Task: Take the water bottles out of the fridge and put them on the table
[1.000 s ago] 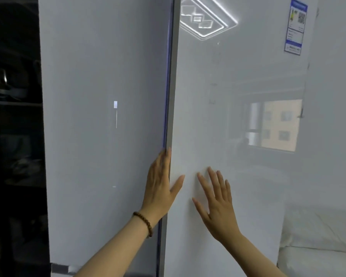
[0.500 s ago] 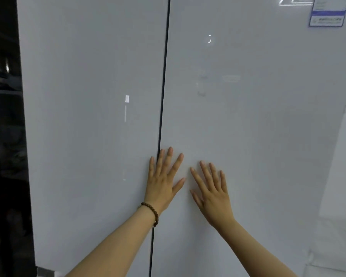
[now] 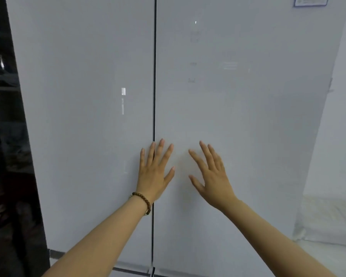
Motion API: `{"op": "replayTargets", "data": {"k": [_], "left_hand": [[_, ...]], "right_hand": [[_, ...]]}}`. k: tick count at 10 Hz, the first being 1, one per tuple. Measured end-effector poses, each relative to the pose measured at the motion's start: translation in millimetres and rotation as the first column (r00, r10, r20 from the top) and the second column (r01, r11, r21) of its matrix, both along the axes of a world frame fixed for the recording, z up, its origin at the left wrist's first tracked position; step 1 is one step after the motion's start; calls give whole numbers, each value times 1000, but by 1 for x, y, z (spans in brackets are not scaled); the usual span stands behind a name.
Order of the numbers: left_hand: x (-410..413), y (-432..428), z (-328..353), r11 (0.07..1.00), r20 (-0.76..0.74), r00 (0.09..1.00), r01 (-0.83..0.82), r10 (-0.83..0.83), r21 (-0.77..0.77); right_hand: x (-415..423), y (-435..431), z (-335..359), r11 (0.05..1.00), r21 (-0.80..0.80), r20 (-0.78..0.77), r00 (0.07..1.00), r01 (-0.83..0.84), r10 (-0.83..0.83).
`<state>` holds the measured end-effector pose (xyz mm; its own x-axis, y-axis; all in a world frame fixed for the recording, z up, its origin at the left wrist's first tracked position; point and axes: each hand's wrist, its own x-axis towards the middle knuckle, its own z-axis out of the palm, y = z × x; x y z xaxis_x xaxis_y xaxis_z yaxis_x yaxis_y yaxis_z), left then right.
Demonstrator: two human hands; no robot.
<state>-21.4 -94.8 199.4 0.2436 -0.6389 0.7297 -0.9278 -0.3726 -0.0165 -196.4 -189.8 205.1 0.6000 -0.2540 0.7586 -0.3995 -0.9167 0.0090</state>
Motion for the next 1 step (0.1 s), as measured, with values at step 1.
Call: {"op": "replayTargets", "data": {"k": [1], "left_hand": [[-1, 23, -8, 999, -114, 993, 8, -3, 48]], "right_hand": [[-37, 62, 44, 975, 127, 204, 967, -184, 156]]}}
